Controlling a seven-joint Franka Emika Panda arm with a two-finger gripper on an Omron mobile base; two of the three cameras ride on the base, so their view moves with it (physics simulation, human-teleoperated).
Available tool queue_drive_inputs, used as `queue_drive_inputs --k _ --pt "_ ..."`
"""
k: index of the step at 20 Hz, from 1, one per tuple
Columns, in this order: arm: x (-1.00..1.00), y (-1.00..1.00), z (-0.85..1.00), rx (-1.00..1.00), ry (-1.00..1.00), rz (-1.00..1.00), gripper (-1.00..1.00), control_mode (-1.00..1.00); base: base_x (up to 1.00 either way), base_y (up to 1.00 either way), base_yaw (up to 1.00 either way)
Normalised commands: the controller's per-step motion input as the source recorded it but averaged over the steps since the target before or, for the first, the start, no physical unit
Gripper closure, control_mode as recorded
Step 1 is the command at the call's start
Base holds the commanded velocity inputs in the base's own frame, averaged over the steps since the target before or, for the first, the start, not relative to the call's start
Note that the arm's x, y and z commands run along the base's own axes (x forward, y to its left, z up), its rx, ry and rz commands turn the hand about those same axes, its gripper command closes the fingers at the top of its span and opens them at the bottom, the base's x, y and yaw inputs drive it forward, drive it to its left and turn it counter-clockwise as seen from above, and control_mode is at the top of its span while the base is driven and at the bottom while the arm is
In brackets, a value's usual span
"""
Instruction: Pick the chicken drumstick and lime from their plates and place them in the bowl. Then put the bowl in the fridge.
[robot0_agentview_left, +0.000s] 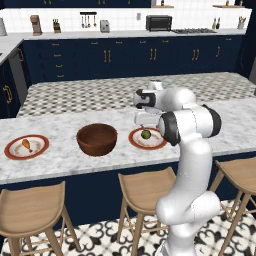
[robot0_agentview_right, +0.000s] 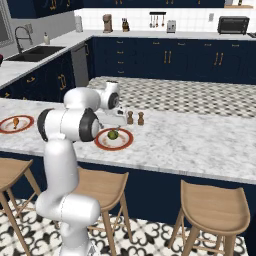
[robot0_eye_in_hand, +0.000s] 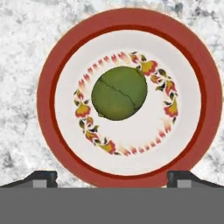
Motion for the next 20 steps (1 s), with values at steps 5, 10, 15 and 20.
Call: queue_drive_inputs --k 5,10,15,20 --pt "0.18 0.10 -0.55 0.00 0.16 0.00 -1.00 -1.00 0.00 0.00 0.00" --pt "0.22 0.03 -0.38 0.00 0.06 0.02 -1.00 -1.00 0.00 0.00 0.00" --pt "0.23 0.00 -0.32 -0.02 0.00 0.03 -1.00 -1.00 0.00 0.00 0.00" --pt "0.11 0.00 -0.22 -0.03 0.00 0.01 -1.00 -1.00 0.00 0.00 0.00"
